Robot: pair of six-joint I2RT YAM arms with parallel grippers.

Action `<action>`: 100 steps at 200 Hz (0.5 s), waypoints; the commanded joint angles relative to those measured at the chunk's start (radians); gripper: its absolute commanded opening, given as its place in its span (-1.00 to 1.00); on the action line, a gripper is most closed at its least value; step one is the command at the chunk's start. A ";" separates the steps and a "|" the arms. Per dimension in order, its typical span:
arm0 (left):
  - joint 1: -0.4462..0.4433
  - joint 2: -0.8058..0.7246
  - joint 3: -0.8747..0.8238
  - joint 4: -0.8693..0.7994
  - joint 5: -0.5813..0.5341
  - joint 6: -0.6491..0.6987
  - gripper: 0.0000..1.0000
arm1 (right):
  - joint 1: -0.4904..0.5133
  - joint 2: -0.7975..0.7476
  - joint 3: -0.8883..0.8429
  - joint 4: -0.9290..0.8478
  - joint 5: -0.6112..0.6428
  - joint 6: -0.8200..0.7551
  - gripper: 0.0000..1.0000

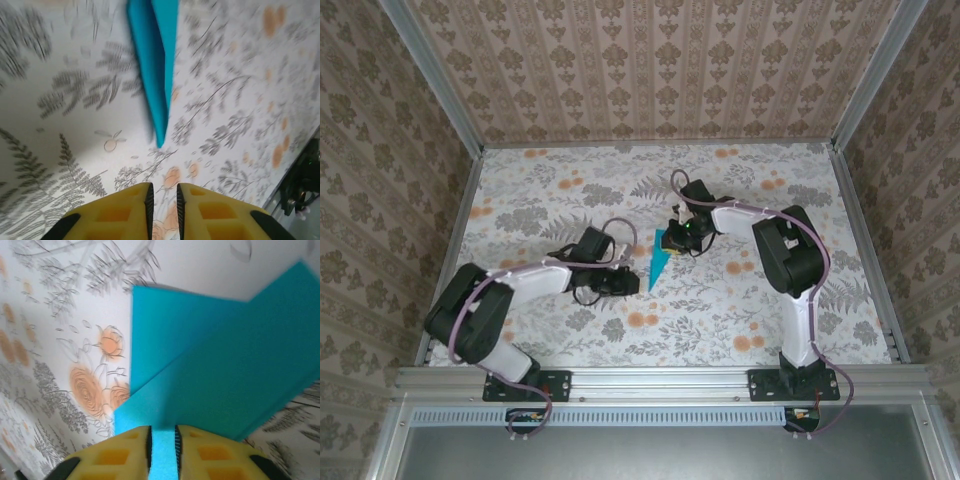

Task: Fold a paper plane with a square sheet of paper (fold left side to right side)
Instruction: Fold the wing for the fifth time at the center of the table.

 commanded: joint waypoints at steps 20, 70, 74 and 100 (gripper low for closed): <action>0.071 -0.169 0.006 -0.013 -0.185 0.006 -0.33 | 0.036 -0.251 -0.042 -0.148 0.327 -0.021 0.00; 0.128 -0.267 -0.005 -0.046 -0.319 -0.009 0.15 | 0.203 -0.262 -0.097 -0.210 0.480 0.120 0.37; 0.131 -0.271 -0.007 -0.046 -0.321 -0.010 0.17 | 0.215 -0.253 -0.090 -0.212 0.488 0.131 0.39; 0.146 -0.288 -0.023 -0.048 -0.310 -0.012 0.23 | 0.261 -0.179 -0.046 -0.204 0.509 0.186 0.40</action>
